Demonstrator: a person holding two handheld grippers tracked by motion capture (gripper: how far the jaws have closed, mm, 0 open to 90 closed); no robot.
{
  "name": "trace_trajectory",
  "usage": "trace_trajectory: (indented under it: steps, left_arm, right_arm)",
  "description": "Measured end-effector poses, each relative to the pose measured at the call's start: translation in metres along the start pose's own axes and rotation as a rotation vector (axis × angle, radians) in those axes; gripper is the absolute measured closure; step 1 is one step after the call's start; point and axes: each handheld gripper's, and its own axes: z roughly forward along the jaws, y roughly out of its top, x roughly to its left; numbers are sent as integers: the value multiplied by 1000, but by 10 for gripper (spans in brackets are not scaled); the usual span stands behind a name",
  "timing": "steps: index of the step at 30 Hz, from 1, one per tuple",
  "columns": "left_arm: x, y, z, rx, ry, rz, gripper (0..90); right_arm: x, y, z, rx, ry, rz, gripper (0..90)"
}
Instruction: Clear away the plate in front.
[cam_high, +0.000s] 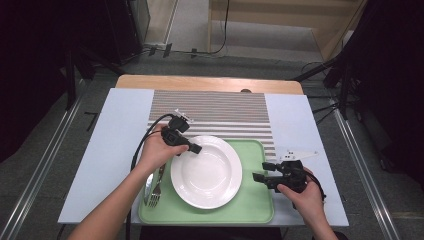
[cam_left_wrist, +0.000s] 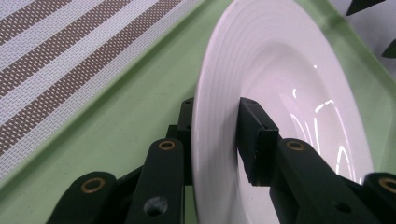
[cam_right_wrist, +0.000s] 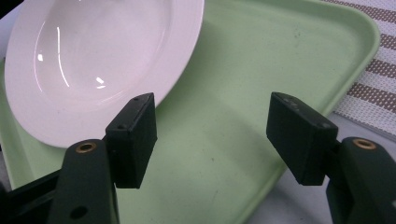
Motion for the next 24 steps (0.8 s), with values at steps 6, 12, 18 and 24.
trace_trajectory:
  steps: [6, 12, 18, 24]
  left_arm:
    - [3, -3, 6, -23, 3, -2, 681]
    - [8, -6, 13, -51, 1, -15, 647]
    - [9, -9, 22, -56, 50, -1, 558]
    - [9, -12, 25, -79, 78, -1, 514]
  right_arm:
    - [0, 0, 0, 0, 2, 1, 327]
    - [1, 0, 1, 4, -1, 0, 327]
    - [1, 0, 1, 3, 1, 4, 327]
    - [1, 0, 2, 6, 3, -1, 327]
